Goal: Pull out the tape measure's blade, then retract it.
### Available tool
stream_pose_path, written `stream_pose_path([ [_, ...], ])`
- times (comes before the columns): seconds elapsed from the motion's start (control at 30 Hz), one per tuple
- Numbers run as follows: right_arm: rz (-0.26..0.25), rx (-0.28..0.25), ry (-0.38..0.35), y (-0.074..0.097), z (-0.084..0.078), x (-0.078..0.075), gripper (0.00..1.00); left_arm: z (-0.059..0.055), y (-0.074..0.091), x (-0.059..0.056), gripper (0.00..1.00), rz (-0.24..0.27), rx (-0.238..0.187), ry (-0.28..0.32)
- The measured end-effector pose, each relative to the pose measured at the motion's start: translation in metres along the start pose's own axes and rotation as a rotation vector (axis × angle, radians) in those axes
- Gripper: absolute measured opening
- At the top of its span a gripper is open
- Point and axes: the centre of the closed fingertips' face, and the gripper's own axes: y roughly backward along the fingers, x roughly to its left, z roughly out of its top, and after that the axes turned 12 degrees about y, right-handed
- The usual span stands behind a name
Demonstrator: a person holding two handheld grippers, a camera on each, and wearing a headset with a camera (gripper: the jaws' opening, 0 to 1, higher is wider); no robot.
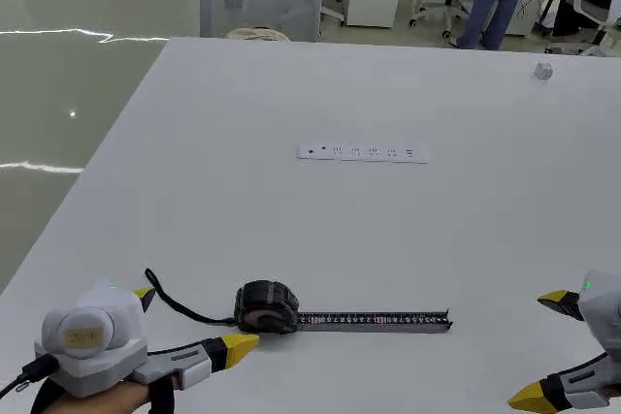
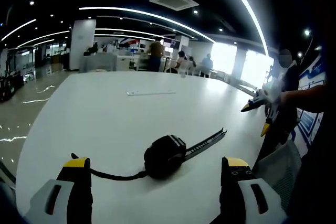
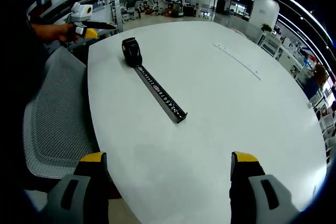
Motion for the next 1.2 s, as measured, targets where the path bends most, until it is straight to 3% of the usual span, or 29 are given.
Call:
stream_pose_path([
  [0.23, 0.046, 0.027, 0.068, -0.007, 0.008, -0.015, 1.00, -0.010, -0.009, -0.012, 1.00, -0.021, 0.021, 0.008],
  [0.43, 0.106, 0.083, 0.150, -0.016, 0.011, -0.015, 1.00, -0.016, -0.014, -0.024, 1.00, -0.028, 0.033, -0.024],
  [0.5, 0.124, 0.095, 0.163, -0.021, 0.012, -0.014, 1.00, -0.011, -0.015, -0.020, 1.00, 0.016, -0.002, -0.085],
  [0.7, 0.164, 0.117, 0.209, -0.029, 0.021, -0.018, 0.99, -0.002, -0.017, -0.017, 1.00, 0.070, -0.053, -0.090],
  [1.0, 0.210, 0.151, 0.267, -0.041, 0.032, -0.031, 0.98, -0.001, -0.025, -0.022, 1.00, 0.096, -0.051, -0.090],
  [1.1, 0.221, 0.152, 0.283, -0.043, 0.038, -0.035, 0.96, 0.000, -0.029, -0.027, 1.00, 0.094, -0.063, -0.066],
  [1.2, 0.234, 0.154, 0.303, -0.047, 0.044, -0.038, 0.94, 0.001, -0.034, -0.033, 1.00, 0.099, -0.069, -0.081],
])
